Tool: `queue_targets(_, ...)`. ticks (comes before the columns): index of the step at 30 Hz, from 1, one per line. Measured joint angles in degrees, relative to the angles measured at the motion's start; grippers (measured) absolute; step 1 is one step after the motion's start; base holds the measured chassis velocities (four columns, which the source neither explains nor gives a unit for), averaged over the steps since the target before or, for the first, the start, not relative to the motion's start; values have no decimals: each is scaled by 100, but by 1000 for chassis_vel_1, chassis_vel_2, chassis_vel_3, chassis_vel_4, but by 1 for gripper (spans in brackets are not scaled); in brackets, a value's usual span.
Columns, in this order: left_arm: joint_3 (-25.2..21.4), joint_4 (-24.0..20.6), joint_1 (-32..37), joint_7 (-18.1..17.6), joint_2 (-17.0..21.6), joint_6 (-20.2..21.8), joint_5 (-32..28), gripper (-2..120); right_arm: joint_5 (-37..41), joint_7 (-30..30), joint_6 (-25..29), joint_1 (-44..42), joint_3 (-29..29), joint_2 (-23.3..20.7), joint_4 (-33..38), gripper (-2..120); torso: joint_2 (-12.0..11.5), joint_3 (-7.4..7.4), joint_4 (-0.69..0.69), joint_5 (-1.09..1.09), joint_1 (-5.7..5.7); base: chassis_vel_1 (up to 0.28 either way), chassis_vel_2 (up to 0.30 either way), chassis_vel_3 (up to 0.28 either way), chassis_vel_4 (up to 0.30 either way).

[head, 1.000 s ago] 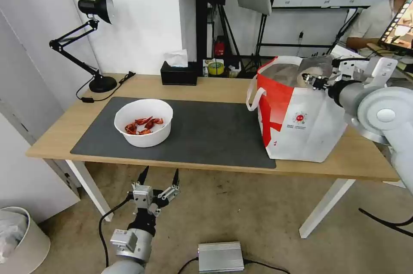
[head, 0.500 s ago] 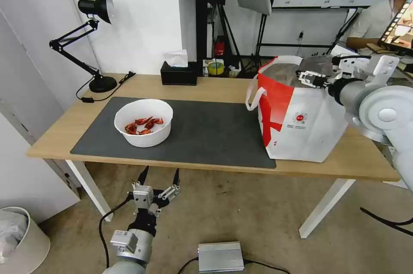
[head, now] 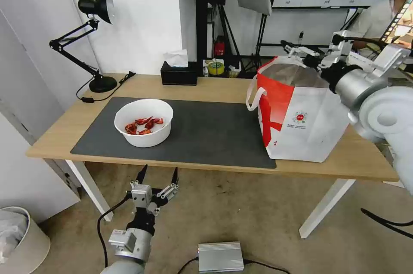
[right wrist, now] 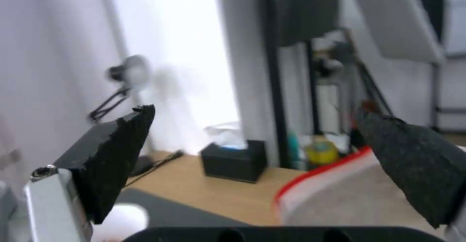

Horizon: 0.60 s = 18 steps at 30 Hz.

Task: Pick up the trash from the table and place it into the takeout bag.

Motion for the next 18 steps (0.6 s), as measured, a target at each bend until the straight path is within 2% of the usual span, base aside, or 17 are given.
queue_targets(5, -33, -7, -1, 0, 20, -6, -16, 100, -547, -569, 314, -528, 24, -102, 141, 100, 0, 0, -1, 1, 0, 0, 0, 0, 0)
queue_targets(8, -76, -13, 7, 0, 46, -53, -32, 100, -1027, -981, 661, -1219, 143, -146, 291, 100, 0, 0, -1, 1, 0, 0, 0, 0, 0)
queue_targets(13, -85, -9, 25, -1, 38, -94, -36, 100, -1445, -1042, 988, -1928, 194, -52, 461, 100, 0, 0, -1, 1, 0, 0, 0, 0, 0)
queue_targets(16, -99, 3, 16, -1, 62, -99, -37, 100, -1939, -951, 1179, -2605, 195, 194, 594, 100, 0, 0, -1, 1, -1, 0, 0, 0, 0)
queue_targets(18, -115, 5, 7, -1, 78, -101, -38, 100, -2062, -910, 1228, -2768, 175, 264, 595, 100, 0, 0, -1, 1, -1, 0, 0, 0, 0)
